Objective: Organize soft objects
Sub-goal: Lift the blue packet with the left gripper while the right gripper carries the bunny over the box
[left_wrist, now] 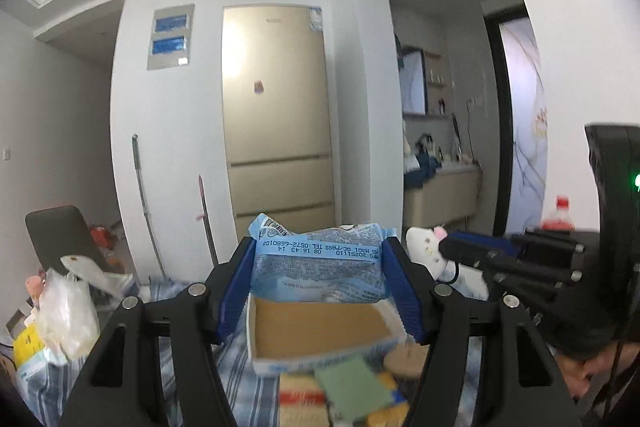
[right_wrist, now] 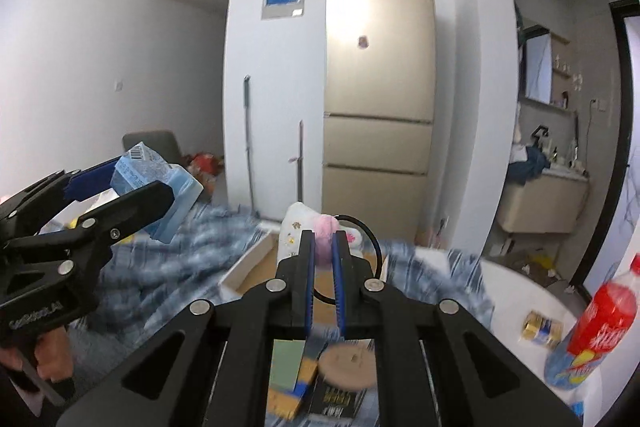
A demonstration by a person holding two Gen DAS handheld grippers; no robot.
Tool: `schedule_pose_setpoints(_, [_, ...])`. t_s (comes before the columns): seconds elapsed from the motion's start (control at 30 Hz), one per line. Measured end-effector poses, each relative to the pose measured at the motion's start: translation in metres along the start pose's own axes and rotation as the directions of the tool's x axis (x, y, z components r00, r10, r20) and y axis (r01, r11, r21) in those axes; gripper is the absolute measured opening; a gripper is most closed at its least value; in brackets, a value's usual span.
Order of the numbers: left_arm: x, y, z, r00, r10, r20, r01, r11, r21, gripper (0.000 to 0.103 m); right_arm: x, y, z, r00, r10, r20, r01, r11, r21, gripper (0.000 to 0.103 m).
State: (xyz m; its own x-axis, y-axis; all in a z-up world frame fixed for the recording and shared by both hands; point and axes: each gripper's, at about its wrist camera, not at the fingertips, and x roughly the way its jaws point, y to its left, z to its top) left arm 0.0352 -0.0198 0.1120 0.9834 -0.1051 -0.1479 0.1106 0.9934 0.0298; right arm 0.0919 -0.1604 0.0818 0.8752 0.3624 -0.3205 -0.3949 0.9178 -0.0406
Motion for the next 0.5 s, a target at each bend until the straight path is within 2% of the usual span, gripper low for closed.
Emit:
schedule_pose_setpoints(0.1, [0.016,0.0,0.014,0.999,0.04,0.033,-0.039,0.999,-0.024,0.066,0.016,-0.008,0.015,1.0,-0.029,0.01,0.029,0.999,0.018,0.008])
schedule_pose_setpoints(0.23, [0.043,0.005,0.025,0.998,0.05,0.027,-0.048,0.997,-0.061,0.066,0.051,-0.02,0.027,0.999,-0.036,-0.026,0.037,0.998,0.045,0.008])
schedule_pose_setpoints(0.33, [0.063,0.007,0.025,0.998,0.057,0.0,-0.057,0.997,-0.054,0.066,0.081,-0.022,0.028,0.996,-0.076,-0.045,0.077,0.997,0.022,0.008])
schedule_pose_setpoints(0.4, [0.078,0.009,0.022,0.998,0.058,-0.028,-0.06,0.997,-0.058,0.066,0.104,-0.028,0.026,0.995,-0.048,-0.089,0.054,0.997,0.061,0.008])
schedule_pose_setpoints(0.5, [0.097,0.013,0.014,0.995,0.067,-0.072,-0.071,0.996,-0.061,0.066,0.127,-0.037,0.015,0.991,-0.064,-0.115,0.075,0.992,0.1,0.008])
